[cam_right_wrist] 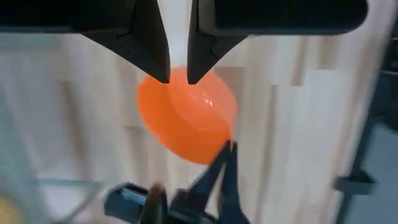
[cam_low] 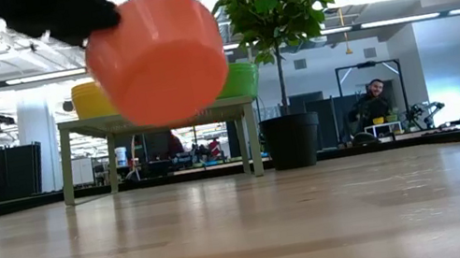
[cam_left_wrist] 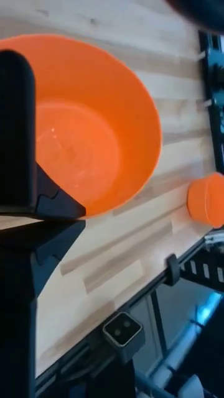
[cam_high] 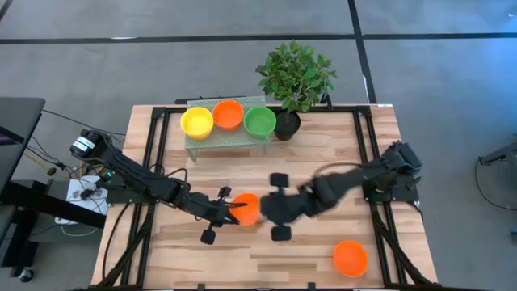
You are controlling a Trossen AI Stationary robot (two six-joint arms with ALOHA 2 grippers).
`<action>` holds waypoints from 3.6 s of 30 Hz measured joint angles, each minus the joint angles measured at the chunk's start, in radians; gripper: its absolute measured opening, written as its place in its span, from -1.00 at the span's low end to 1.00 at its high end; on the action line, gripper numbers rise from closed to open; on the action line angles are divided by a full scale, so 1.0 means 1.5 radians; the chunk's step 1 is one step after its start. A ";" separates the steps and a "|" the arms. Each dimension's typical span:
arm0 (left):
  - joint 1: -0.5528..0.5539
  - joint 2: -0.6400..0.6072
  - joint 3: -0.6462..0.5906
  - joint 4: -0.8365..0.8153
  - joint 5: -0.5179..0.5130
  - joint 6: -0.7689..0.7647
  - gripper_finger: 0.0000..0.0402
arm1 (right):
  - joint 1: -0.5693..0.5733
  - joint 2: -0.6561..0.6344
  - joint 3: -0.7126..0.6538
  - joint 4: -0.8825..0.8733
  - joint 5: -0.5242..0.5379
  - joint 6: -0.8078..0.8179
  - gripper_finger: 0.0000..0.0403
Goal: Pick & Place Mini bowls
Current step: Stack the orange bowl on top of the other orange bowls on the shelf
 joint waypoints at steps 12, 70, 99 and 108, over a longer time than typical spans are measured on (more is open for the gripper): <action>0.069 -0.023 0.319 -0.444 -0.129 0.123 -0.93 | 0.094 -0.089 -0.373 0.264 0.083 0.101 -0.75; 0.571 0.017 0.356 -0.533 -0.037 0.188 -0.86 | -0.067 -0.241 -0.640 0.677 -0.138 -0.044 -0.74; 0.245 -0.015 0.356 -0.490 -0.074 0.056 -0.43 | -0.073 -0.240 -0.641 0.705 -0.121 -0.006 -0.74; 0.139 -0.021 0.356 -0.516 -0.077 0.003 -0.45 | -0.037 -0.240 -0.641 0.776 -0.113 -0.002 -0.66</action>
